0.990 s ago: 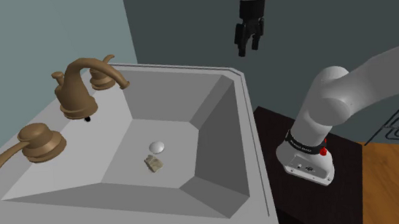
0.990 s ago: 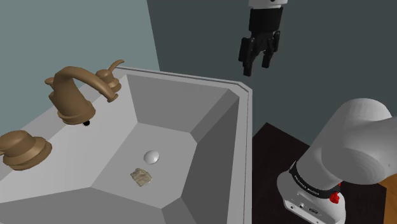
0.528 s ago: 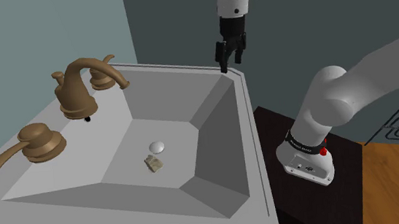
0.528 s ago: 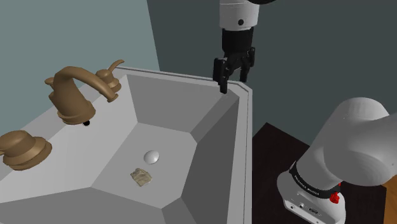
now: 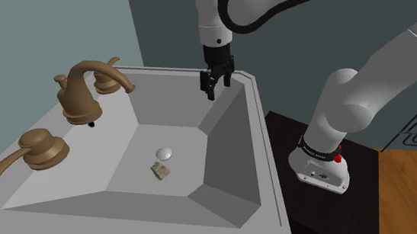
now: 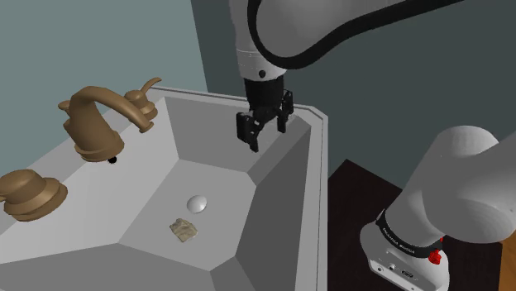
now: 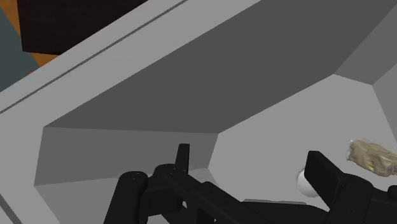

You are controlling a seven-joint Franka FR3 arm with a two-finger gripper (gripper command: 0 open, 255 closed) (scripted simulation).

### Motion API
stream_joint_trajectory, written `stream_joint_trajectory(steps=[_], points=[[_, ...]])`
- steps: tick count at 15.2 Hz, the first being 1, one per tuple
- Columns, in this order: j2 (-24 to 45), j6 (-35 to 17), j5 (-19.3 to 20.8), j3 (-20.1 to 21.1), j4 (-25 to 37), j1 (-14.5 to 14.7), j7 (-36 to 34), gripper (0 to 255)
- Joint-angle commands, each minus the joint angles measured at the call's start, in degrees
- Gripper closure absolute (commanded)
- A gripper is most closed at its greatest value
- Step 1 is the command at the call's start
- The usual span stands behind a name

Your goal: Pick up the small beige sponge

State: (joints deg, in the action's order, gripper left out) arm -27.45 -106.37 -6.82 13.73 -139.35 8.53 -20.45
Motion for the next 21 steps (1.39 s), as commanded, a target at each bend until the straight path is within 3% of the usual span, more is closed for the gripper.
stream_joint_trajectory(steps=[1,9,15,21], points=[[3.4,-2.2,0.1,2.5,1.6,0.7,-2.5,0],[18.9,-10.5,5.4,11.0,8.6,2.4,-13.3,0],[32.6,-13.6,14.3,14.9,17.0,4.9,-23.2,0],[47.0,-13.2,24.2,14.9,28.2,10.6,-32.1,0]])
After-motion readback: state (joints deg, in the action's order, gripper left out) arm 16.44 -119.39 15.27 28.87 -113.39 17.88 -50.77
